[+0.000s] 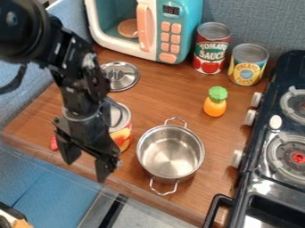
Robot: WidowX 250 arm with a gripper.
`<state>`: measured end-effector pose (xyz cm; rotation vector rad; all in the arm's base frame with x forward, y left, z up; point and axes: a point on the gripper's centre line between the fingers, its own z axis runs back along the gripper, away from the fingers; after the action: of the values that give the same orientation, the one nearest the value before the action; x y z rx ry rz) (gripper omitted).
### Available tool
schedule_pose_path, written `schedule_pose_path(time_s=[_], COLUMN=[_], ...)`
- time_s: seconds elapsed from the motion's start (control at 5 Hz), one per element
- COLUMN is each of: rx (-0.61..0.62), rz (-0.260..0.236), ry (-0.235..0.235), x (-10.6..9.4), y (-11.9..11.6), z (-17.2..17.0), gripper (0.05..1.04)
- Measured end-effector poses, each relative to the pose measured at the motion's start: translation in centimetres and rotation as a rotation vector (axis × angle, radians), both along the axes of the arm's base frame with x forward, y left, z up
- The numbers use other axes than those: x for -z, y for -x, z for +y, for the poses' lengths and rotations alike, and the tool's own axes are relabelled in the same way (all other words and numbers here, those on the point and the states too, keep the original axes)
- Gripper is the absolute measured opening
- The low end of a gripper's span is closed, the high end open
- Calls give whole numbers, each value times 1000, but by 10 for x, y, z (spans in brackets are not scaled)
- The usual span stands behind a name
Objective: Move the can up to the top of the table
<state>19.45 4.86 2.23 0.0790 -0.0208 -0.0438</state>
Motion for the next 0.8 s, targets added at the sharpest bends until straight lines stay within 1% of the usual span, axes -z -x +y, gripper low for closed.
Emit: schedule_pose_path(time_s=[0.2, 0.4, 0.6, 0.8], rx=[19, 16, 6, -2], rz=[34, 38, 34, 11], ry=[-16, -20, -33, -43], x=[6, 9, 10, 9], y=[-11, -27, -48, -79], z=[7, 10, 12, 14], gripper=[1001, 1001, 1001, 1001])
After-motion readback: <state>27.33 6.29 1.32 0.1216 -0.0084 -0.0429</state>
